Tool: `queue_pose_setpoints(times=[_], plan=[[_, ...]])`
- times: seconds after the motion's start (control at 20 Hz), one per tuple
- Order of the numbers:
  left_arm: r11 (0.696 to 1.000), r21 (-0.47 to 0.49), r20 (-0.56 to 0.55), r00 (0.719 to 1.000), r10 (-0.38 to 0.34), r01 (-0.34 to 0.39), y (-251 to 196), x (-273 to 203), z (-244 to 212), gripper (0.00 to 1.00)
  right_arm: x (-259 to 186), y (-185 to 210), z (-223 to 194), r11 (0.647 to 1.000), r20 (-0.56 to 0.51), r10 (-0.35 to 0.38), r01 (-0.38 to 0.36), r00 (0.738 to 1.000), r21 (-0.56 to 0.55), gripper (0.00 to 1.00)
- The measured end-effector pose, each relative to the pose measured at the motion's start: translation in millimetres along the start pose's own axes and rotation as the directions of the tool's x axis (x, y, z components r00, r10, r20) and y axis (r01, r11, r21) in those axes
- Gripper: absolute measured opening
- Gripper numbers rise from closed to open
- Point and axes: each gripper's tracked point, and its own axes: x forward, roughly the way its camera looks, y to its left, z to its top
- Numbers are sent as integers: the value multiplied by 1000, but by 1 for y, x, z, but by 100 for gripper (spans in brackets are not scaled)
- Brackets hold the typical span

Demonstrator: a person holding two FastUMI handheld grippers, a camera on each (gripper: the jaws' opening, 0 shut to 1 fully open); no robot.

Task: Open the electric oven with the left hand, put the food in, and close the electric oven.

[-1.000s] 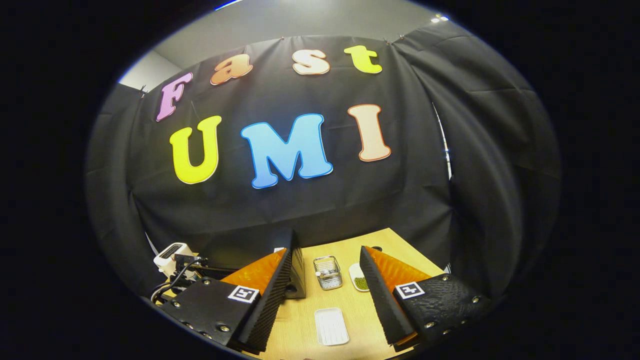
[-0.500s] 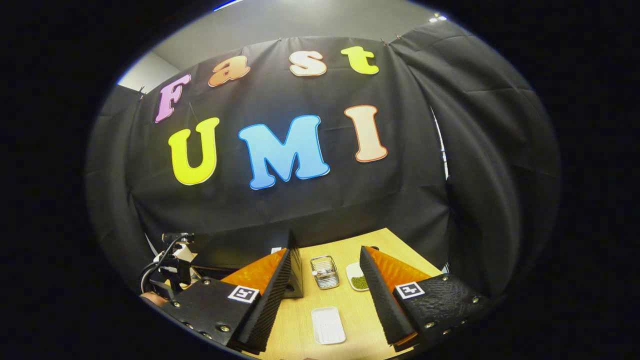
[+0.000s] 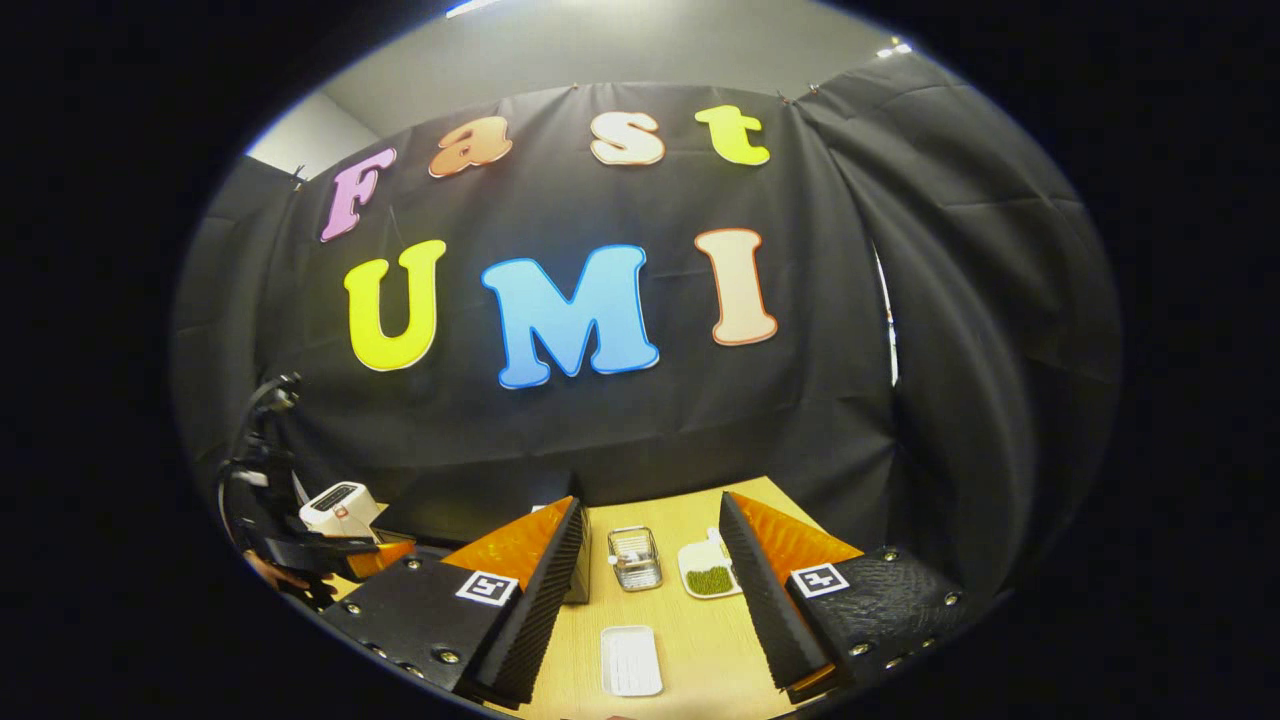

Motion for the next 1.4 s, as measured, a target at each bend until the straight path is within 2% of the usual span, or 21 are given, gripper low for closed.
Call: queue_pose_setpoints(times=[0.05,0.15,0.2,0.4,0.45,0.5,0.55,0.7,0.85,0.9,1.1,1.4], plan=[[1000,-5,60,998,4,-4,-7,-18,20,92,1,-1,10,1000,20,-6,6,1000,-8,84],[1000,-10,177,984,10,-8,-20,-54,58,99,0,9,33,999,57,33,-32,998,-9,84],[1000,-5,234,972,16,-15,-26,-71,78,95,-1,13,40,999,70,51,-50,996,-12,84],[1000,17,381,925,2,-9,-57,-128,144,91,-6,24,71,994,125,110,-107,986,-32,84],[1000,18,391,920,5,-13,-61,-136,150,98,-8,29,77,991,133,131,-128,982,-32,84],[1000,16,398,917,9,-17,-65,-143,155,94,-9,36,81,988,137,152,-148,979,-38,84],[1000,15,407,913,14,-22,-69,-147,158,98,-13,40,85,985,140,173,-168,975,-47,84],[998,33,417,908,43,-62,-65,-153,159,98,-18,52,87,977,145,213,-207,966,-58,84],[997,45,418,908,33,-57,-67,-153,159,98,-23,58,87,979,140,200,-193,970,-60,84],[998,49,420,907,24,-49,-67,-153,160,94,-25,59,90,982,148,185,-178,972,-62,84],[998,52,417,909,-3,-21,-70,-156,159,99,-36,72,95,987,162,153,-143,975,-69,84],[998,66,434,900,-27,-1,-69,-156,164,98,-46,80,93,993,162,114,-107,980,-51,84]])
